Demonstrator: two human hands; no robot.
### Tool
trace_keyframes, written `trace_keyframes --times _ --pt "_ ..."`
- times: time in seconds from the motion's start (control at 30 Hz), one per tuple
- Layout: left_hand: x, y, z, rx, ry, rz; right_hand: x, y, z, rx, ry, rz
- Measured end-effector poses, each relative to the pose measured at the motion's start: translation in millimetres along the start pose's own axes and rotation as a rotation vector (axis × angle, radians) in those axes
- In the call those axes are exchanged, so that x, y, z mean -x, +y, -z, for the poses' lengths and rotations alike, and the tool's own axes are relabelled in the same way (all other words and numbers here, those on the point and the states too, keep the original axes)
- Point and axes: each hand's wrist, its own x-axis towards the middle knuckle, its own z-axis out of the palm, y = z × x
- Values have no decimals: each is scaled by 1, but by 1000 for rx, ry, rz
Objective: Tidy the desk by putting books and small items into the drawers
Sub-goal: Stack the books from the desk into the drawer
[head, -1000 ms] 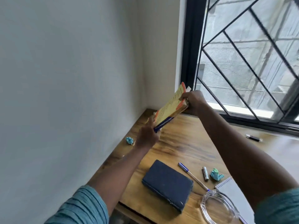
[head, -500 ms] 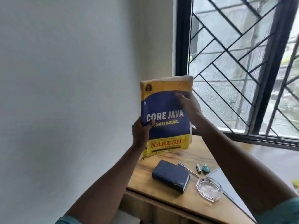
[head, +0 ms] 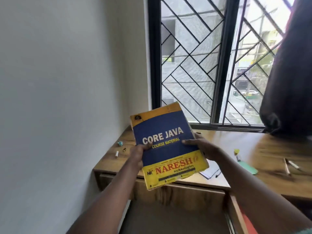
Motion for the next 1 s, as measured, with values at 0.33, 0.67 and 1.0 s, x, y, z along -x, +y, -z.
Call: trace_keyframes --times 0.33,0.67,1.0 --pt "62 -169 -94 -172 -65 331 158 92 122 -35 37 -180" --pt "161 -296 -208 -73 -50 435 317 172 239 -186 258 -310" --pt "156 -345 -240 -383 -188 541 352 215 284 -141 394 -451"
